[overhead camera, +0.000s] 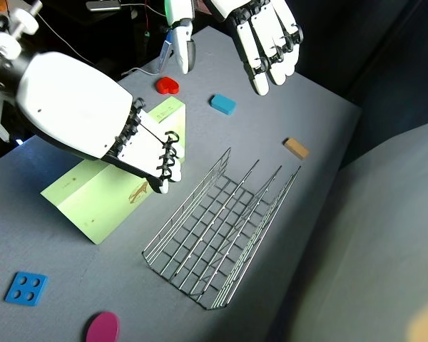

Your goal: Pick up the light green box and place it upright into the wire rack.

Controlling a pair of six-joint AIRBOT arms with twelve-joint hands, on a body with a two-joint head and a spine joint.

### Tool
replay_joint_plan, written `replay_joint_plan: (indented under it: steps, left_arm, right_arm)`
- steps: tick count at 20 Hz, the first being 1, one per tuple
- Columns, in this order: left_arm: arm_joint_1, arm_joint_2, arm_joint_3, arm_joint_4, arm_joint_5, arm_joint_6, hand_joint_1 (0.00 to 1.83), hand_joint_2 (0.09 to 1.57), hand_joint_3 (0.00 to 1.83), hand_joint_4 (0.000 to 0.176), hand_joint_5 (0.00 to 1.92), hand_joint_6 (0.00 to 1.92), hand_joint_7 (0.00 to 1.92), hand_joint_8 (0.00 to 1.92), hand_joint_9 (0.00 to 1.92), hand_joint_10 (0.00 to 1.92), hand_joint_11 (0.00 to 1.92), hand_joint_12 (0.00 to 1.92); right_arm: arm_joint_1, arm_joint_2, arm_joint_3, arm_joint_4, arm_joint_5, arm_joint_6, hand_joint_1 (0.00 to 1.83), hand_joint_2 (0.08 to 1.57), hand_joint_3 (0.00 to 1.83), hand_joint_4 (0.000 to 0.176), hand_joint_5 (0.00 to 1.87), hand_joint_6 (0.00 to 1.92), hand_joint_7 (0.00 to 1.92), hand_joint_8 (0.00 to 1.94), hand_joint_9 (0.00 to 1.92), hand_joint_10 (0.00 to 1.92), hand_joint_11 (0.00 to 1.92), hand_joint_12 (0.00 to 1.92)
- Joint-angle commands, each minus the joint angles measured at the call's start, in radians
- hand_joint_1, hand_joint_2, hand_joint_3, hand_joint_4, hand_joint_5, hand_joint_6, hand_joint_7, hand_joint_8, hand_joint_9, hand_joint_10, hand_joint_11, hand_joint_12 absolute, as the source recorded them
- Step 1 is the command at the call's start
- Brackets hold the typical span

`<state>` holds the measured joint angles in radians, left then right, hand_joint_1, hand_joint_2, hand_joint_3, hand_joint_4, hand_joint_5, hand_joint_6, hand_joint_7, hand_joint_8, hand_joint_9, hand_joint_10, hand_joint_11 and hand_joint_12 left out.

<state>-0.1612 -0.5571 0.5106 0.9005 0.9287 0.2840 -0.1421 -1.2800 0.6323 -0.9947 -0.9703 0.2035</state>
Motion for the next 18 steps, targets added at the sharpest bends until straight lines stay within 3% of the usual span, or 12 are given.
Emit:
replay_joint_plan:
  steps: [1, 8, 11, 15, 16, 17, 18]
  left_arm:
    - [-0.010, 0.006, 0.004, 0.073, -0.050, 0.002, 0.08, 1.15, 0.01, 0.014, 0.28, 0.00, 0.22, 0.00, 0.15, 0.00, 0.00, 0.63]
    - [-0.004, 0.012, 0.029, 0.073, -0.065, 0.027, 0.08, 1.16, 0.00, 0.015, 0.27, 0.00, 0.22, 0.00, 0.15, 0.00, 0.00, 0.63]
    - [-0.003, 0.021, 0.034, 0.073, -0.055, 0.029, 0.08, 1.16, 0.01, 0.015, 0.27, 0.00, 0.22, 0.00, 0.14, 0.00, 0.00, 0.63]
    - [0.003, 0.035, 0.036, 0.076, -0.049, 0.029, 0.08, 1.16, 0.00, 0.015, 0.27, 0.00, 0.22, 0.00, 0.14, 0.00, 0.00, 0.63]
    - [0.003, 0.038, 0.036, 0.079, -0.049, 0.029, 0.08, 1.16, 0.00, 0.015, 0.27, 0.00, 0.22, 0.00, 0.14, 0.00, 0.00, 0.63]
    - [0.003, 0.040, 0.037, 0.083, -0.049, 0.029, 0.08, 1.16, 0.00, 0.015, 0.27, 0.00, 0.22, 0.00, 0.14, 0.00, 0.00, 0.63]
    - [0.003, 0.041, 0.040, 0.085, -0.049, 0.029, 0.08, 1.16, 0.01, 0.014, 0.27, 0.00, 0.21, 0.00, 0.14, 0.00, 0.00, 0.63]
  right_arm:
    - [0.002, -0.004, 0.000, -0.056, 0.036, -0.006, 0.89, 0.89, 0.00, 0.000, 0.31, 0.02, 0.31, 0.01, 0.21, 0.01, 0.00, 0.79]
    - [-0.018, -0.018, 0.016, -0.053, 0.040, -0.009, 0.94, 0.90, 0.00, 0.000, 0.41, 0.01, 0.44, 0.01, 0.37, 0.02, 0.00, 0.97]
    - [-0.015, -0.020, 0.020, -0.053, 0.046, -0.010, 0.98, 0.93, 0.00, 0.000, 0.56, 0.02, 0.58, 0.01, 0.49, 0.02, 0.01, 1.14]
    - [-0.011, -0.019, 0.021, -0.061, 0.051, -0.012, 1.10, 0.98, 0.01, 0.000, 0.82, 0.04, 0.93, 0.04, 0.85, 0.11, 0.39, 1.33]
    - [-0.010, -0.019, 0.021, -0.074, 0.053, -0.012, 1.14, 0.99, 0.00, 0.000, 0.90, 0.03, 1.03, 0.03, 0.93, 0.25, 0.51, 1.43]
    - [-0.010, -0.019, 0.021, -0.081, 0.053, -0.012, 1.32, 1.03, 0.00, 0.000, 0.97, 0.03, 1.10, 0.61, 0.92, 0.55, 0.60, 1.50]
    - [-0.009, -0.019, 0.021, -0.084, 0.053, -0.012, 1.28, 1.08, 0.02, 0.000, 0.90, 0.76, 1.13, 0.84, 0.91, 0.78, 0.68, 1.56]
